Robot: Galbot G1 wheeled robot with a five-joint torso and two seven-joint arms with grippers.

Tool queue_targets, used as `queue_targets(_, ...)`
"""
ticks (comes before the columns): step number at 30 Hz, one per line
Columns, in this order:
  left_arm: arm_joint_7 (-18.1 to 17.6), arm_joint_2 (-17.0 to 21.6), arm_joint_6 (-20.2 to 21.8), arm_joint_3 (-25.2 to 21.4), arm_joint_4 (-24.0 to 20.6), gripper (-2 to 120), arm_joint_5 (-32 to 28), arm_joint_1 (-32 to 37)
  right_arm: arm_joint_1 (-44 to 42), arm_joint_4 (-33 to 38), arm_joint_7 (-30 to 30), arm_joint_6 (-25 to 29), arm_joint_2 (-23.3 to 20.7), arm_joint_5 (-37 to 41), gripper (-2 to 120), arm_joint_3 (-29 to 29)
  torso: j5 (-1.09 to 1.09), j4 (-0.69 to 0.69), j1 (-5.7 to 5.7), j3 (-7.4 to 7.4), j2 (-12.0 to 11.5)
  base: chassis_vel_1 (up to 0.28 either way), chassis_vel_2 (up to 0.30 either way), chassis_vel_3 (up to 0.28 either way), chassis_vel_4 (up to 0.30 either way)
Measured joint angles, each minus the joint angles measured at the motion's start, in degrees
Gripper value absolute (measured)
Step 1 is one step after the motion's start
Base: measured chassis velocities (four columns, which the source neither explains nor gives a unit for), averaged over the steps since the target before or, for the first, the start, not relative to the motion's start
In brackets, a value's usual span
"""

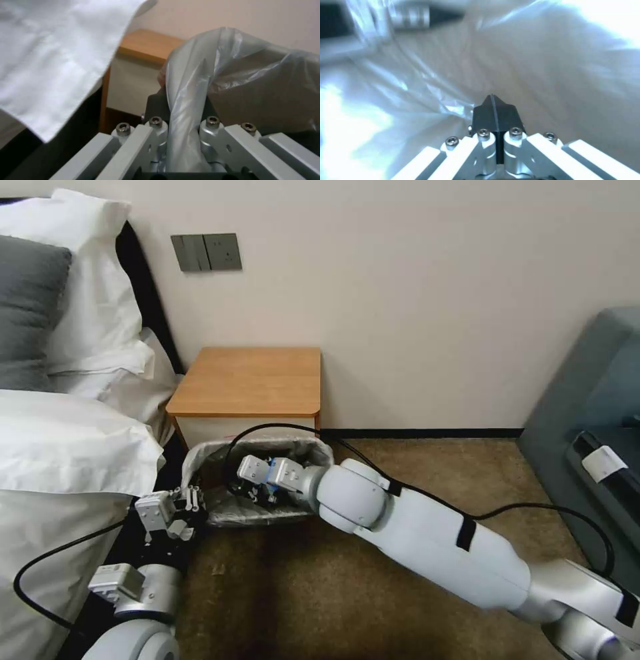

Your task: Pick up the garbage bag from the table and place it over the trash can.

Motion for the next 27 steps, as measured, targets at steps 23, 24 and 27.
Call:
queue_targets(23,-1.23,1.3,7.36,4.76,6.83,7,-1.22,0.99,-54.45,20.36,7.79,31.92,10.86,-29.34,41,38.43,-0.01,0.0,0.0,-0.01,0.01,0.0,0.0,0.0,0.0)
queue_targets(24,-1.23,1.3,7.36,4.76,6.83,7,-1.22,0.99,-54.45,20.36,7.79,31.92,10.86,-29.34,41,38.43,-0.01,0.0,0.0,-0.01,0.01,0.0,0.0,0.0,0.0)
queue_targets(27,-1.98,1.18,7.36,7.37,7.8,7,0.57,1.52,-61.37,20.71,8.88,36.46,14.32,-31.33,55,41.88,0.0,0.0,0.0,-0.01,0.0,0.0,0.0,0.0,0.0)
